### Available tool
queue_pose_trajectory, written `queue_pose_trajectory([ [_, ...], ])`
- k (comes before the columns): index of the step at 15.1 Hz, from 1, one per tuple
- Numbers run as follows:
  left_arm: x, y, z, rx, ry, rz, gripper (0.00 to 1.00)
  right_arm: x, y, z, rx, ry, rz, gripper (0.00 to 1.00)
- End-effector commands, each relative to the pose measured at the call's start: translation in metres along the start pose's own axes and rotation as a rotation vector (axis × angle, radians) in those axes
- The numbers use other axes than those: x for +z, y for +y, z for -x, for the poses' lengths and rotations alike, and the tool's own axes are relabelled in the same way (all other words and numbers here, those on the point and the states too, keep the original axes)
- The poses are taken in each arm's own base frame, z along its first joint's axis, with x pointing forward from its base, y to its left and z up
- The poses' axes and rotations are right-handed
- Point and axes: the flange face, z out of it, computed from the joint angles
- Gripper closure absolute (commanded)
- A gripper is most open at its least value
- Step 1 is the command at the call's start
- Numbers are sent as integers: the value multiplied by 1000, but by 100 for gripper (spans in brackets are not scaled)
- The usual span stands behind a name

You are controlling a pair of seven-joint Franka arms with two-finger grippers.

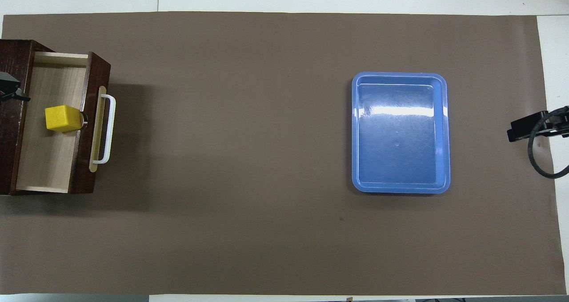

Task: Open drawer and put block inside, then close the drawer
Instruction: 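Place the left gripper against the drawer front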

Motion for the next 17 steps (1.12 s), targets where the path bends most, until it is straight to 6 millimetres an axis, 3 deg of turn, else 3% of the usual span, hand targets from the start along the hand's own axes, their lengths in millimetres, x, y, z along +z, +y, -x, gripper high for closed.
queue_pose_trajectory([
  [1, -14, -12, 4, 241, -32, 5, 0, -3, 1, -1, -23, 11, 16, 0],
  [5, -13, -8, 13, 582, -40, 6, 0, -3, 1, -1, -23, 11, 14, 0],
  [10, -15, 16, 47, 660, -95, -9, 0, -3, 1, -1, -25, 13, 10, 0],
  [13, -13, 14, 49, 680, -127, -22, 0, -3, 1, -1, -24, 13, 8, 0],
  [17, 9, 15, 50, 744, -161, -32, 0, -3, 1, -1, -22, 13, 8, 0],
])
